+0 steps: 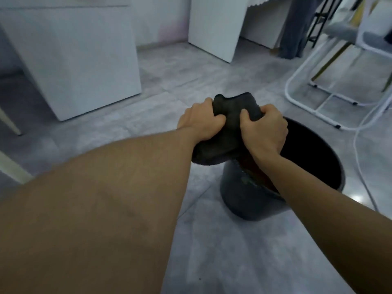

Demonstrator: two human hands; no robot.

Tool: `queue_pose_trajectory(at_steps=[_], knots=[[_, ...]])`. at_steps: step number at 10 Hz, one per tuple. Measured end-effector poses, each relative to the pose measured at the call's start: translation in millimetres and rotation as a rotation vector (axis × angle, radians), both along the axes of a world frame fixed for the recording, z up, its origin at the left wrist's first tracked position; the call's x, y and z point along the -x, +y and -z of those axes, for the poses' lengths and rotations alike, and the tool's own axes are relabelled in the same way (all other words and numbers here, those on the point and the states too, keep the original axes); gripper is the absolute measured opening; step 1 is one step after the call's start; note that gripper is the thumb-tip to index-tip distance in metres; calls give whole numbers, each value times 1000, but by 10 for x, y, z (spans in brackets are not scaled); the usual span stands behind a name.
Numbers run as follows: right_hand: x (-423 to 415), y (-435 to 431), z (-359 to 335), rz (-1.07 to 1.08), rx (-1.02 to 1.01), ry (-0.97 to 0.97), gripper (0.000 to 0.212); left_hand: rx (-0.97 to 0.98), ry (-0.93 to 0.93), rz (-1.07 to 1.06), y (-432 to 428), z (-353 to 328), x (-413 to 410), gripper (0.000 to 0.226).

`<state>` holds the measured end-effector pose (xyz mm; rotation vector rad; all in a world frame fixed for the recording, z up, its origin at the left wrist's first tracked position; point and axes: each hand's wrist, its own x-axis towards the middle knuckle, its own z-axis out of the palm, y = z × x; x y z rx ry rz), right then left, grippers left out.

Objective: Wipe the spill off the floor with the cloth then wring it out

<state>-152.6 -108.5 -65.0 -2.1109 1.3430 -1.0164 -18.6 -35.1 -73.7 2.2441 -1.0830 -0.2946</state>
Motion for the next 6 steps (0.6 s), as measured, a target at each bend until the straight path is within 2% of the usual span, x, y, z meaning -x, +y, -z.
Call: queue_pose_trajectory(at_steps=[1, 2, 3, 4, 5, 6], knots=[[209, -170, 134, 23, -175, 163, 35, -125, 34, 66, -158, 79, 96, 38], [318, -238, 334, 30, -364, 285, 61, -108, 82, 49, -124, 214, 151, 65], [310, -205, 336, -12, -310, 199, 70, -69, 140, 28, -30, 317, 98, 90], [143, -94, 283, -247, -423, 38, 75, -168, 106, 123, 27, 446, 48, 83], [-6, 42, 322, -394, -595, 188, 81, -233, -39, 177, 95, 476, 65, 76], [-71, 48, 322, -295, -424, 283, 74, -222, -157, 167, 137, 417, 11, 70]])
